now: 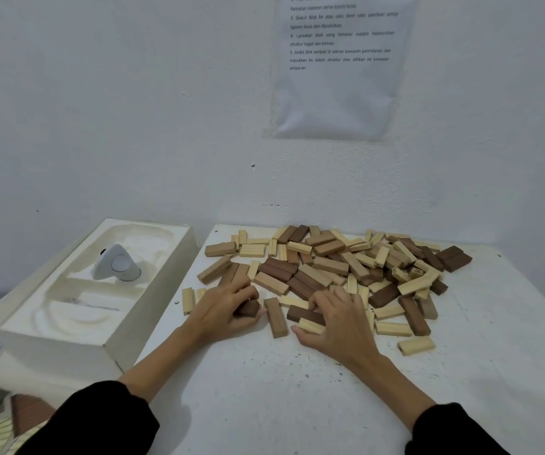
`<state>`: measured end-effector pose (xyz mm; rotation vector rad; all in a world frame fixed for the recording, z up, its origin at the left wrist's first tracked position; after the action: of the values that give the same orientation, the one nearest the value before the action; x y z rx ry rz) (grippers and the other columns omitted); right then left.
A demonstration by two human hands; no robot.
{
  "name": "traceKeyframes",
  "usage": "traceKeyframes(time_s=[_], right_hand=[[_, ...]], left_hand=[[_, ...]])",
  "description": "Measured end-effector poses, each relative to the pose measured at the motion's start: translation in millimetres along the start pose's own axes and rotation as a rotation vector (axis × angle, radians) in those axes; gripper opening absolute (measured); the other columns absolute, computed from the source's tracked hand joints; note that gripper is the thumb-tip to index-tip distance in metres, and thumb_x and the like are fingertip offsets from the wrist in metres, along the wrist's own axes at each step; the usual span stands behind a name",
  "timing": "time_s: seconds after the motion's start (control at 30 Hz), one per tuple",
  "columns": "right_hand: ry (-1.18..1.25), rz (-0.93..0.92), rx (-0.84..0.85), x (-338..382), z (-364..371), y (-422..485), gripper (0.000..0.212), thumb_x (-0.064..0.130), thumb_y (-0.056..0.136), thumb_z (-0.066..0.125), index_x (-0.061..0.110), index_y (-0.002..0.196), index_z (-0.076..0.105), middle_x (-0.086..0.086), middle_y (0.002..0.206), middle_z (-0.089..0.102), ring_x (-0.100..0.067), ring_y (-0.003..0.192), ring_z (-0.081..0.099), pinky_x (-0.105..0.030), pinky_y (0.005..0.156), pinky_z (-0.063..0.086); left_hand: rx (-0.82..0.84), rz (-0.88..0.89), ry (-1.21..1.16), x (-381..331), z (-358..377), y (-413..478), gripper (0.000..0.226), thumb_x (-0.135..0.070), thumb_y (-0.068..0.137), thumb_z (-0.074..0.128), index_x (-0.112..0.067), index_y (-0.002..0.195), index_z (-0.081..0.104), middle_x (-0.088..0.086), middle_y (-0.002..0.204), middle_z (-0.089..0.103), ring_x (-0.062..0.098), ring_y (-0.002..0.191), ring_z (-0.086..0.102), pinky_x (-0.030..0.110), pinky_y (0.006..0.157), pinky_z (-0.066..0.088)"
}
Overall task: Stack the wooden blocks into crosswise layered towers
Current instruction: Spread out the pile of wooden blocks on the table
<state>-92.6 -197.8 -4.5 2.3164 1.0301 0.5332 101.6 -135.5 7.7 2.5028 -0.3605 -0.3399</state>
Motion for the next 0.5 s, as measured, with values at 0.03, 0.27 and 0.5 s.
traceKeyframes(time_s=[0.03,0.27,0.5], right_hand=[[0.007,0.000,0.007,0,1,0,0.043,0.065,0.062,0.054,0.023,0.072,0.053,0.013,0.067,0.053,-0.013,0.070,0.050,-0.026,0.062,0.031],[0.053,0.033,-0.100,-17,-24,29,0.045,0.064,0.069,0.053,0.022,0.081,0.065,0.010,0.080,0.062,-0.012,0.077,0.053,-0.026,0.074,0.031],[-0.106,0.190,-0.083,-94,-29,84,0.040,0.058,0.071,0.065,0.018,0.076,0.068,-0.001,0.075,0.060,-0.024,0.077,0.054,-0.032,0.063,0.036]], left_hand=[[-0.005,-0.006,-0.014,1,0,0,0.027,-0.043,0.084,0.057,-0.017,0.081,0.056,-0.004,0.079,0.051,0.005,0.059,0.033,0.013,0.047,0.029],[0.016,0.033,-0.088,-9,9,47,0.028,-0.050,0.091,0.048,-0.022,0.089,0.049,-0.005,0.086,0.043,0.007,0.058,0.039,0.013,0.047,0.029],[0.122,-0.144,-0.054,-3,48,122,0.035,-0.041,0.090,0.057,-0.006,0.090,0.056,-0.002,0.091,0.039,0.016,0.068,0.044,0.023,0.051,0.029]])
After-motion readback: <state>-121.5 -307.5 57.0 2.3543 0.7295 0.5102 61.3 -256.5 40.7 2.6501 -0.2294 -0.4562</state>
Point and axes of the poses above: each hand's wrist, its own y-axis towards the middle knuckle, its own z-axis out of the palm, x = y × z, the point moved 5 cm from there along y, towards the middle knuckle
